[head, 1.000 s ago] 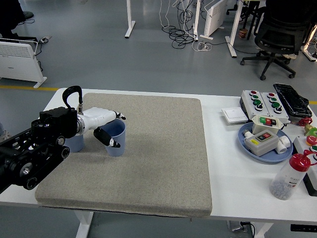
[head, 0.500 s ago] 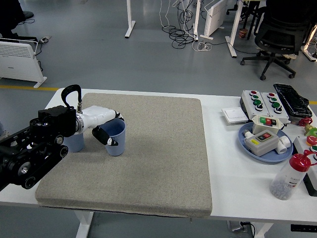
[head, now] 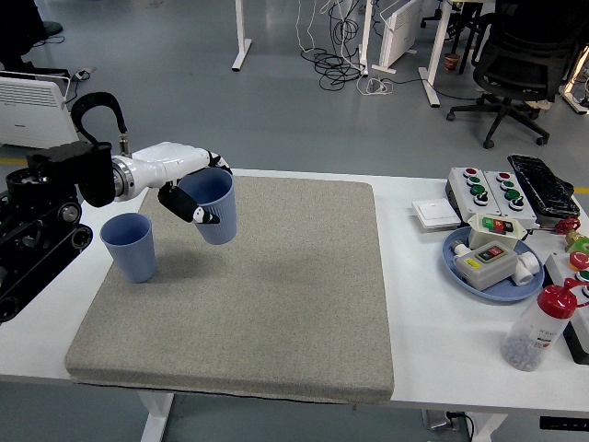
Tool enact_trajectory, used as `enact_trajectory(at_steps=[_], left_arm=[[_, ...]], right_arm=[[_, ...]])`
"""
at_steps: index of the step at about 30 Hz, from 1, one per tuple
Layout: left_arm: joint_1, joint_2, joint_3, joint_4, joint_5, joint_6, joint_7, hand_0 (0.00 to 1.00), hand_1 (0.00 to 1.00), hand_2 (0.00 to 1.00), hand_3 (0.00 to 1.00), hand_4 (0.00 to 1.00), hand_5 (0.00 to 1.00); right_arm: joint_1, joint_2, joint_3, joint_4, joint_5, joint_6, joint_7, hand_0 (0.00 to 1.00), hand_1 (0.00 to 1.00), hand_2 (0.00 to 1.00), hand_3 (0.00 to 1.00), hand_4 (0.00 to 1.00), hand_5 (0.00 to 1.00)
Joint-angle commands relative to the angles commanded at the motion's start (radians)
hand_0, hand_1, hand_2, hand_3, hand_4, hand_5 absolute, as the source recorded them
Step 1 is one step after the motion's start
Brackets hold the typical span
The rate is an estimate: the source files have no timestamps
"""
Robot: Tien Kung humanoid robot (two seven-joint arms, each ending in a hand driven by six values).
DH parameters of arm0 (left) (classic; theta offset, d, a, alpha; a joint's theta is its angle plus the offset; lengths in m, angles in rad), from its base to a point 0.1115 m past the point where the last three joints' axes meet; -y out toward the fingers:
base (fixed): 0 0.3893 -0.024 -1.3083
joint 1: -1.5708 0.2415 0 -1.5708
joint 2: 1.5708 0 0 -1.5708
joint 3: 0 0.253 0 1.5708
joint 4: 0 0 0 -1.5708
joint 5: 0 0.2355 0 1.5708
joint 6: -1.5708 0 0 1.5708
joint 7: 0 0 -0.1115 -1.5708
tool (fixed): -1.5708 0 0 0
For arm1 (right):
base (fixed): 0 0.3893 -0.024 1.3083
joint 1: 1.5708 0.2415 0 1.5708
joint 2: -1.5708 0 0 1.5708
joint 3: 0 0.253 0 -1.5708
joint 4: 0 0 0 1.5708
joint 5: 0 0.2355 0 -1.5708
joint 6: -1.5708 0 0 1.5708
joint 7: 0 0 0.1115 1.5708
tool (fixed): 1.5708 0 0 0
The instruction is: Push cup pick cup insert cup
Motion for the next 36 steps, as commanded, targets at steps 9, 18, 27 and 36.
enact_trajectory(at_steps=[9,18,27,36], left_arm=[[-0.027,0.073,-0.131,0.064,0.067,-0.070,0.046,0.401,0.563,0.703,0.518,0.556,0.088],[0.003,0.073,-0.199,0.111,0.085,-0.093,0.062,0.401,0.563,0.696,0.515,0.556,0.091],[0.020,0.072,-0.150,0.132,0.071,-0.104,0.065,0.410,0.568,0.695,0.515,0.552,0.093],[0.032,0.077,-0.137,0.132,0.061,-0.111,0.069,0.411,0.568,0.695,0.515,0.551,0.094]], right_arm=[[0.000,-0.003,0.000,0.000,0.000,-0.001,0.001,0.712,0.652,0.683,0.586,0.122,0.468],[-0.003,0.001,0.005,0.000,-0.005,-0.003,-0.002,0.712,0.652,0.683,0.586,0.123,0.466],[-0.007,0.003,0.010,0.001,-0.013,-0.003,-0.004,0.712,0.653,0.683,0.585,0.121,0.470],[-0.011,0.003,0.011,0.001,-0.015,-0.004,-0.004,0.712,0.653,0.683,0.585,0.121,0.468]])
